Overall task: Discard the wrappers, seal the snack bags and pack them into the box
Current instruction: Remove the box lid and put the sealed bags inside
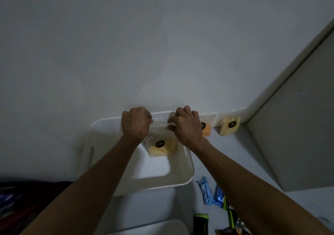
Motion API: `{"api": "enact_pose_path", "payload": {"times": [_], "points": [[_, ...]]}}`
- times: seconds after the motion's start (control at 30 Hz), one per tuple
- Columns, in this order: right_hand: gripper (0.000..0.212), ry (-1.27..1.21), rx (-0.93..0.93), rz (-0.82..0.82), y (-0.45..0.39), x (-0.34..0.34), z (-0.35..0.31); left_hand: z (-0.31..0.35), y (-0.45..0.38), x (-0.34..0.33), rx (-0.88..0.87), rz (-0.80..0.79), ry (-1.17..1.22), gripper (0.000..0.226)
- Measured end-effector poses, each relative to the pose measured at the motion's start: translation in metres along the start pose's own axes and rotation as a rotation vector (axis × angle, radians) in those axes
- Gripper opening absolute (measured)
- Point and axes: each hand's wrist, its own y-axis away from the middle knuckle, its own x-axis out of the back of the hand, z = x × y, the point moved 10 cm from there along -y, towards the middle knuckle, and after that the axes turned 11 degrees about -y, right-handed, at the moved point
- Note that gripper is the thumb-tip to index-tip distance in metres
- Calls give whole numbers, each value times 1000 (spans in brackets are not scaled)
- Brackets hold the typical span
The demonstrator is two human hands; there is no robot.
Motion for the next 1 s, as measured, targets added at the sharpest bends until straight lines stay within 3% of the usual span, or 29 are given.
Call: {"api": "enact_pose_path", "payload": {"times": [0.27, 0.5, 0.77, 1.0], "points": [[46, -70, -99, -36, 20, 26, -4, -36, 33, 51, 91, 92, 207, 23], [41, -167, -257, 54, 84, 95, 4, -42, 92, 103, 68, 171, 362, 33], [29, -129, -426, 157, 157, 164, 79, 55, 133, 127, -58, 173, 416, 28], [26, -80, -471, 185, 142, 177, 166, 151, 105, 93, -129, 102, 326, 33]]}}
